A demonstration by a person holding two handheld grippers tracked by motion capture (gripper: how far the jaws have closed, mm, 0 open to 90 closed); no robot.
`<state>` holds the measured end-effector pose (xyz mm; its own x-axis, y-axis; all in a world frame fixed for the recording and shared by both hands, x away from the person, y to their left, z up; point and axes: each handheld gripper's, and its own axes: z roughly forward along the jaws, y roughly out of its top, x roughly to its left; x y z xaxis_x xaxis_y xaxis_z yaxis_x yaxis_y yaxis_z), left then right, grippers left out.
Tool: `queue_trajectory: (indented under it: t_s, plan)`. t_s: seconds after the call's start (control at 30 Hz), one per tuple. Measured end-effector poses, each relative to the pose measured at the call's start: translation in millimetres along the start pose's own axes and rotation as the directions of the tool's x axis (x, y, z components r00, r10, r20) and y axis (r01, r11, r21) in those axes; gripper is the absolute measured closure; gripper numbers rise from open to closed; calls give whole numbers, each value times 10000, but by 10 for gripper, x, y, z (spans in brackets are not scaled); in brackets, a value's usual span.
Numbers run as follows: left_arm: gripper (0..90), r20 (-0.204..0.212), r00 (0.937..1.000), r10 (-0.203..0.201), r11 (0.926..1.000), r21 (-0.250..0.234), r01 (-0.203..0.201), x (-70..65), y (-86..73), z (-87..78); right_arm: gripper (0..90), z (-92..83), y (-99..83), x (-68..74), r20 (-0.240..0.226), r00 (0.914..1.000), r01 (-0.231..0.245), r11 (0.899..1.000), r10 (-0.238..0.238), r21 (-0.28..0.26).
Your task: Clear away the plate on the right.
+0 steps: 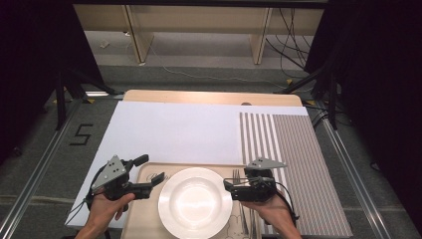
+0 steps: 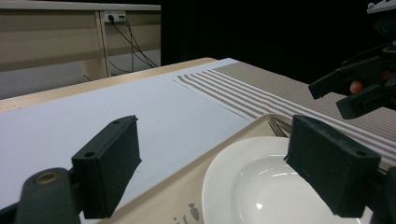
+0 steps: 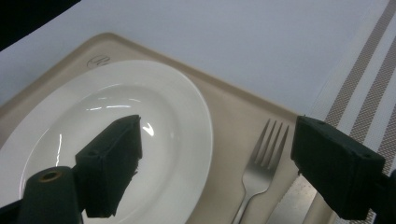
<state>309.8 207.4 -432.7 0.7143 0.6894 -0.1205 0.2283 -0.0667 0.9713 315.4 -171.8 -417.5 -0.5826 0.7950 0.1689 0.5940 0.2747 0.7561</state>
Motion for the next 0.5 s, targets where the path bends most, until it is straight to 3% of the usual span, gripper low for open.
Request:
queue_trajectory:
  t_s: [0.1, 0.13, 0.23, 0.5]
  plan:
    - [166, 26, 10000, 18, 10000, 1, -18, -1, 0, 3, 170, -55, 9, -17, 88, 10000, 48, 9998, -47, -177]
    - [165, 26, 10000, 17, 10000, 2, -17, -1, 0, 2, 167, -74, 9, -28, -147, 9999, -73, 9994, 68, -346]
    - [165, 23, 10000, 3, 10000, 3, -3, -3, -1, 2, 161, -103, 4, -50, -79, 9999, 100, 9965, -107, -835]
    - [165, 49, 10000, 15, 10000, 9, -15, -2, 1, 1, 159, -172, 1, -95, 157, 9998, 119, 9937, -102, -1116]
